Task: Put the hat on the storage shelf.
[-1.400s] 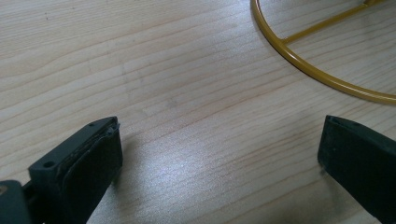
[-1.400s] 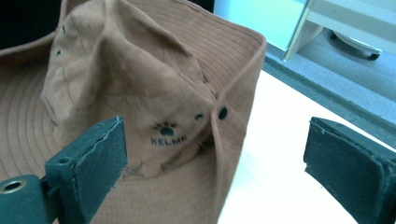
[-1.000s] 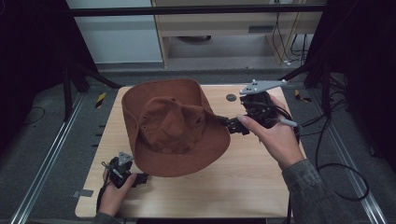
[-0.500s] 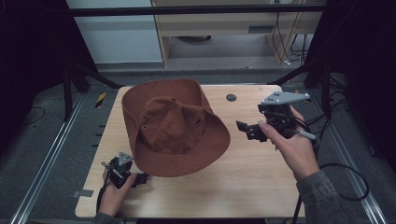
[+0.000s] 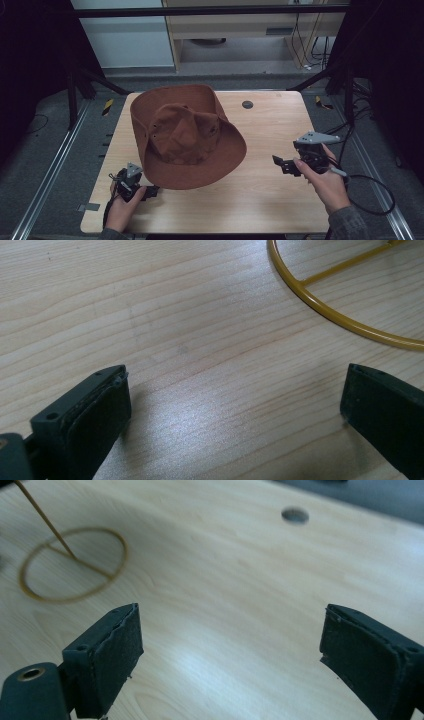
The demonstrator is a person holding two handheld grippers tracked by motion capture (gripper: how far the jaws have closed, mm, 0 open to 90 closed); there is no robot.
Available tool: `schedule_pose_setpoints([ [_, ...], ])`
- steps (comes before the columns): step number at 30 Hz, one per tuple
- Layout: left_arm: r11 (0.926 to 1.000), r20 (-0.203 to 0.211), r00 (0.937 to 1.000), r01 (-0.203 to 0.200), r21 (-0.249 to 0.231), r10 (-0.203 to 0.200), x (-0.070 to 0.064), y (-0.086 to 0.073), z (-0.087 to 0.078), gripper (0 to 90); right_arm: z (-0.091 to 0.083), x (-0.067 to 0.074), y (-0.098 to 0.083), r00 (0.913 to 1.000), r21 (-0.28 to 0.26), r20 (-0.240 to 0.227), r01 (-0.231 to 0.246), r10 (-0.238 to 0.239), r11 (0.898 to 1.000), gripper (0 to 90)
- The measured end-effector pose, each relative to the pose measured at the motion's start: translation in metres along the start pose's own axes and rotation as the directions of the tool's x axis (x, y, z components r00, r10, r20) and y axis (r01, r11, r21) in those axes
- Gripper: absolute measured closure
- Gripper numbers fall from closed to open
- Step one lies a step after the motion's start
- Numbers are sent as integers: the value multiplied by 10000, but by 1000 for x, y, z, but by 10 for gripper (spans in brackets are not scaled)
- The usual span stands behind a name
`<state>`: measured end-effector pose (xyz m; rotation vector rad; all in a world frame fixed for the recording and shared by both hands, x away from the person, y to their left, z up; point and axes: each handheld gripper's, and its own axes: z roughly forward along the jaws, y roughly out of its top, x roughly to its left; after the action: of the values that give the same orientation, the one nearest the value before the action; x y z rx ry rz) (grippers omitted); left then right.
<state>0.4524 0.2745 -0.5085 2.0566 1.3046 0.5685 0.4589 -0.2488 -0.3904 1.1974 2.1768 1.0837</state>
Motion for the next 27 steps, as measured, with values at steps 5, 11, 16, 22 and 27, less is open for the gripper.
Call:
schedule_pose_setpoints([
  [5,10000,18,10000,34,-1,-34,0,0,0,0,21,-7,-23,9992,450,372,126,-143,9989,117],
  [11,10000,20,10000,36,2,-36,0,0,0,0,44,-7,-42,9994,762,238,-277,260,9967,123],
  [16,10000,29,10000,26,1,-26,-1,0,0,0,59,-5,-55,9987,1001,122,-504,494,9937,122],
  [22,10000,48,10000,-11,10,11,-1,1,1,0,73,-2,-63,9968,1025,150,-801,790,9915,119],
  [27,10000,52,10000,-19,11,19,-1,1,1,0,82,0,-66,9953,979,173,-963,951,9905,118],
])
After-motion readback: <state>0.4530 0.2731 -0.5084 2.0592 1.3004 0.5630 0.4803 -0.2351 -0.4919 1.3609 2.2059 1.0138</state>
